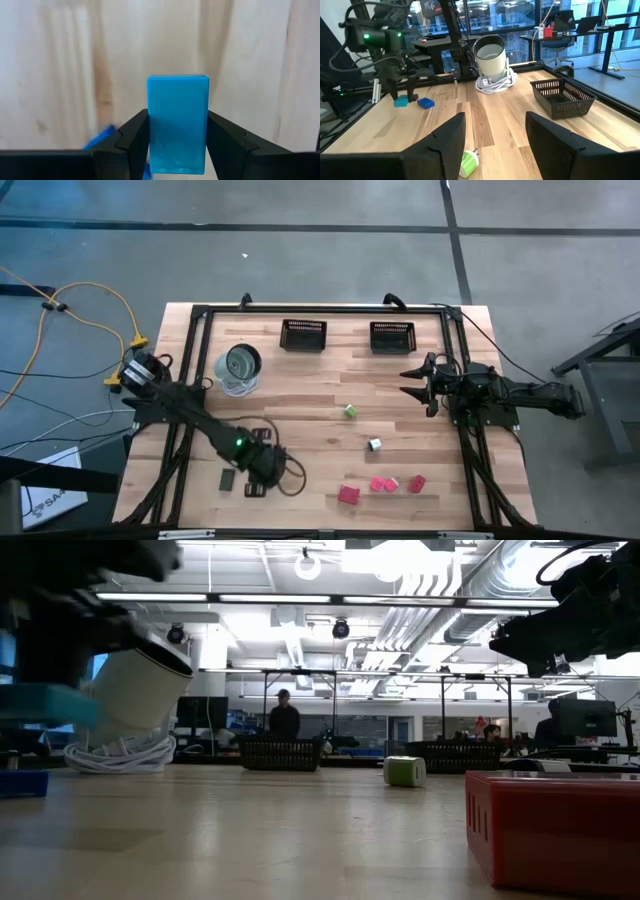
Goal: Pick & Place Office items
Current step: Put the light blue digital clock into the left black bin
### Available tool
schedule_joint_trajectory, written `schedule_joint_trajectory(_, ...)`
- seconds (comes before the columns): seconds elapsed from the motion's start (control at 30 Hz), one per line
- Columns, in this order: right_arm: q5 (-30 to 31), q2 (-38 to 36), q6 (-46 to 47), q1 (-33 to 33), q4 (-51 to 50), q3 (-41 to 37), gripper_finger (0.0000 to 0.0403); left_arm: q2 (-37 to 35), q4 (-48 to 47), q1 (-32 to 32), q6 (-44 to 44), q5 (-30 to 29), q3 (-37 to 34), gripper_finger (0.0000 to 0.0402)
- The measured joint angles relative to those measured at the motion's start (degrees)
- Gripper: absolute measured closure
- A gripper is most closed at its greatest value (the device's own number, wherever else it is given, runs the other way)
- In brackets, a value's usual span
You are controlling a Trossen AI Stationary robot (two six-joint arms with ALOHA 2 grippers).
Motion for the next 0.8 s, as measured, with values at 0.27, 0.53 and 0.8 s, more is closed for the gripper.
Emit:
schedule_joint_trajectory(0.27, 0.0, 0.0, -0.01, 0.0, 0.0, 0.02, 0.0208, -3.99, -1.56, 8.6, 5.76, 1.29, 0.0, 0.0239)
schedule_joint_trajectory(0.53, 0.0, 0.0, 0.0, -0.01, 0.0, 0.01, 0.0208, -7.53, -3.81, 18.84, 13.64, 1.53, 0.0, 0.0239)
schedule_joint_trajectory(0.8, 0.0, 0.0, 0.0, -0.01, 0.0, 0.0, 0.0208, -7.66, -3.95, 27.2, 21.19, 2.53, 2.18, 0.0239)
